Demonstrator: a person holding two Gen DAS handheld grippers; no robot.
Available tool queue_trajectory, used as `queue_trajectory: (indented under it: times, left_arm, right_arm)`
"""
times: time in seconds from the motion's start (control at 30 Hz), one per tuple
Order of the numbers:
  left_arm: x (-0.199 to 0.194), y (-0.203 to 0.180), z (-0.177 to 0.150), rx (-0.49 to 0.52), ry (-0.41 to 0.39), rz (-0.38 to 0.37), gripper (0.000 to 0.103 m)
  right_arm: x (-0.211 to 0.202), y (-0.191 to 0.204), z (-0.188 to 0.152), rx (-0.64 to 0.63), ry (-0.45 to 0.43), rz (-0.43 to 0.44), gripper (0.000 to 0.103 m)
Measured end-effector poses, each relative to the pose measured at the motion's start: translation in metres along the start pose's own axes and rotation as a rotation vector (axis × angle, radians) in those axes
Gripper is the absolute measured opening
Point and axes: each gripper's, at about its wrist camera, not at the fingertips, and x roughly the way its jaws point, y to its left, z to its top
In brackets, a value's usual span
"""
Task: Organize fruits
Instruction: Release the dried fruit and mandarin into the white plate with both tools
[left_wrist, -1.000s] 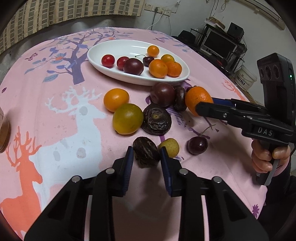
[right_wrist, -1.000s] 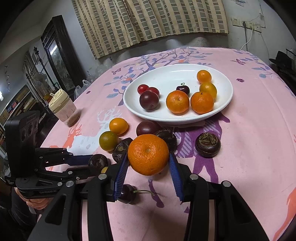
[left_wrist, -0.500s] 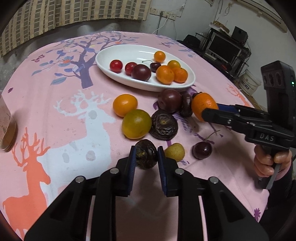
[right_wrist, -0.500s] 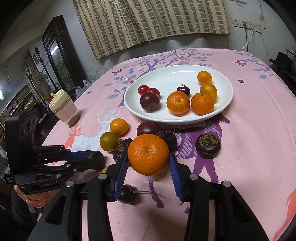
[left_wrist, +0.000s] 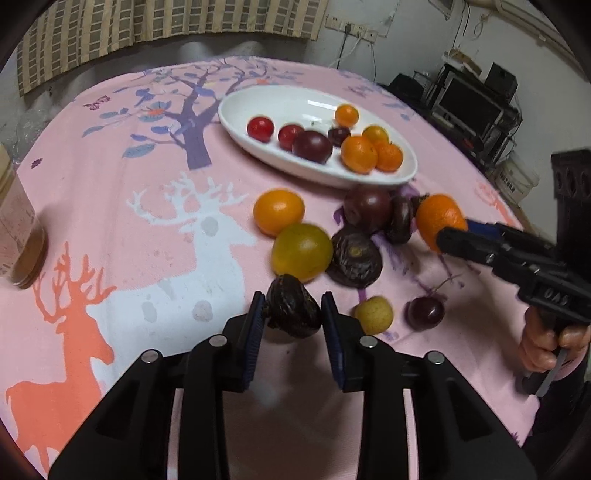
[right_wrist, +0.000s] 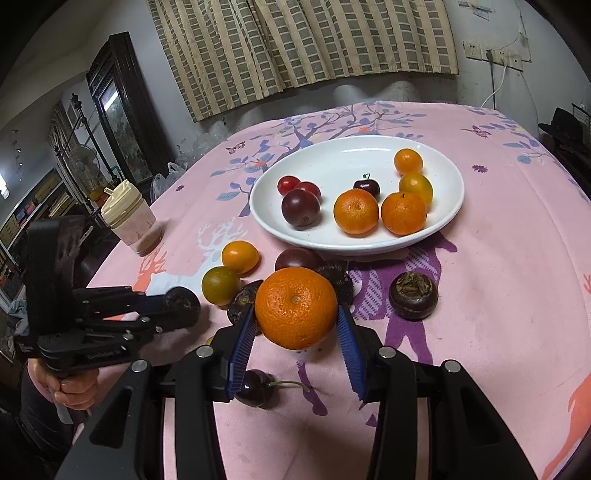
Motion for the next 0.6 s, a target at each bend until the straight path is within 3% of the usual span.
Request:
queue_trajectory:
  times: [0.2,0.4,0.5,0.57,0.6]
  left_arm:
    - [-0.009,-0.011,0.058,0.029,-0.101,0.020,0.031]
    - [0.037,-0.022,0.136,0.028,-0.121,0.051,0.031]
    - [0.063,-0.021,0.160,0.010,-0.104,0.072,0.031]
    - [0.072,-0.021,0.167,0.004,-0.091,0.117,0.042]
    - [0.071,-0.022,0.167,0.004,-0.103,0.147,0.071]
  right_arm:
    - [0.004,-0.017,0.037,0.028,-0.080,-0.035,0.045]
    - [0.038,-0.039,0.079,0.030,-0.112,-0.123,0.045]
    - [0.054,-0.051,0.090,0.045,-0.100,-0.142,0.045]
    - [0.060,-0.056,0.093,0.058,-0.085,-0.138,0.048]
    - [0.059,-0.057,0.092,0.055,-0.085,-0.125,0.052]
